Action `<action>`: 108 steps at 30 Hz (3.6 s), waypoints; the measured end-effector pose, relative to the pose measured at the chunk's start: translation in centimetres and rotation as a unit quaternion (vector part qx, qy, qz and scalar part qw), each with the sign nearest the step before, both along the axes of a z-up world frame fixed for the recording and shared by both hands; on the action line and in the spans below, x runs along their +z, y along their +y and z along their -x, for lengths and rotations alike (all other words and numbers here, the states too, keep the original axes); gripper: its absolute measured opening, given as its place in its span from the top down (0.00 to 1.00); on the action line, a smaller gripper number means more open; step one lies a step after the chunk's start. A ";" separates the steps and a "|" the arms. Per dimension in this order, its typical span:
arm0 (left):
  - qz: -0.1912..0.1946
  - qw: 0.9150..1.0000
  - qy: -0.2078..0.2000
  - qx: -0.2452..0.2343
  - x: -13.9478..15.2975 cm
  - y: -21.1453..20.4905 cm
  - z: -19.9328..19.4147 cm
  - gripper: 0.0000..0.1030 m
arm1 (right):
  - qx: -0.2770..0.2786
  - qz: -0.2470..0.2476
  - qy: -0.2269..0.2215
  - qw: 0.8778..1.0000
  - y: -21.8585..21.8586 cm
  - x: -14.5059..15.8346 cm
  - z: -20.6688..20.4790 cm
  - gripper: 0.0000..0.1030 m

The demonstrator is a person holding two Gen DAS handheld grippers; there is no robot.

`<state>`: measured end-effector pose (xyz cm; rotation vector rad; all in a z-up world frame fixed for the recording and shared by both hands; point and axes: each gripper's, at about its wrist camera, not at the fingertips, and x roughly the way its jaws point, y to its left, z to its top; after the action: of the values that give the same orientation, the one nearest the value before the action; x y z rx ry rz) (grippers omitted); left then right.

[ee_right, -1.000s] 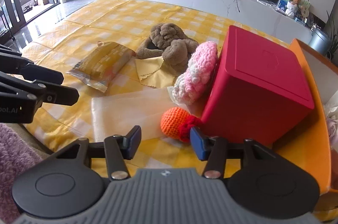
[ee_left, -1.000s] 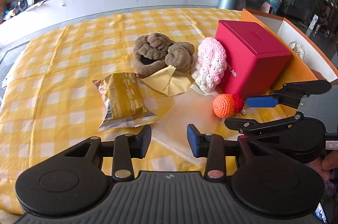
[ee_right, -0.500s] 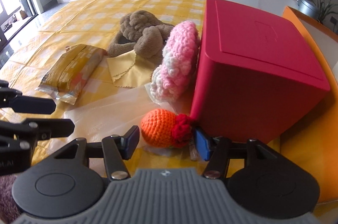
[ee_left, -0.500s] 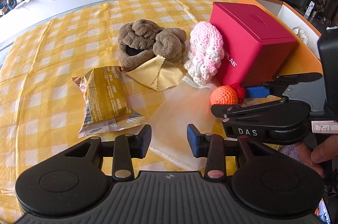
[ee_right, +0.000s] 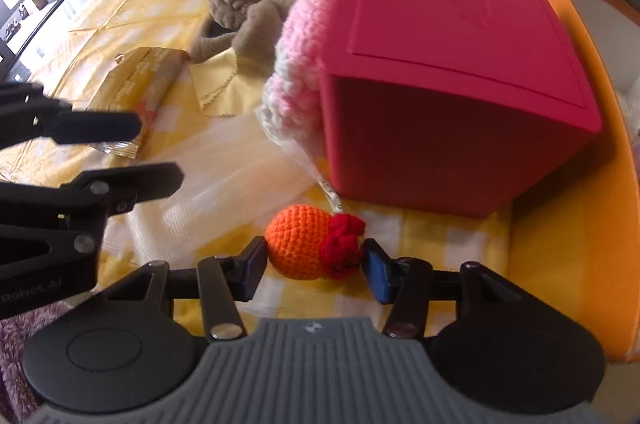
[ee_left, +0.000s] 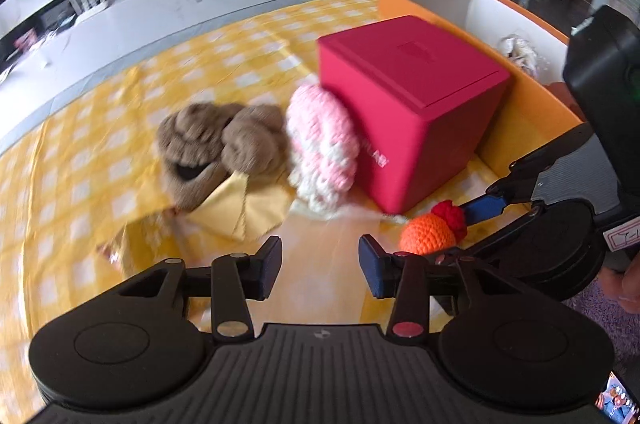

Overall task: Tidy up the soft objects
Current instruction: 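Grasp the orange crocheted ball with the right tool, then grasp the pink-and-white knitted piece with the left tool while the right tool holds the ball, then carry ball and knitted piece over the orange box and open both tools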

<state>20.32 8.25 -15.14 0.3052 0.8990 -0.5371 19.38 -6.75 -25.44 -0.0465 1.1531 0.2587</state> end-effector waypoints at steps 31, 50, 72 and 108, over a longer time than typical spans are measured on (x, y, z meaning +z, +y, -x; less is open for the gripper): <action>-0.115 0.989 -0.070 -0.056 -3.6 -5.9 -4.0 0.79 | 0.016 -0.014 0.036 0.999 -2.1 -0.7 -1.8 0.50; -0.102 0.990 -0.100 0.015 3.3 -3.3 3.6 0.80 | 0.017 -0.033 -0.030 0.999 -3.5 4.2 3.8 0.50; -0.074 0.984 -0.162 -0.013 11.1 -7.8 12.7 0.80 | -0.010 -0.062 -0.157 0.986 -10.9 12.6 14.4 0.50; -0.155 0.976 -0.076 -0.136 2.6 -27.0 -4.0 0.79 | -0.030 0.118 -0.149 0.981 -26.1 6.0 0.4 0.50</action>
<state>24.35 -18.75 -12.52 0.7514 0.7953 -0.6156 18.96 -32.89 -19.49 -0.2510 0.8793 0.0577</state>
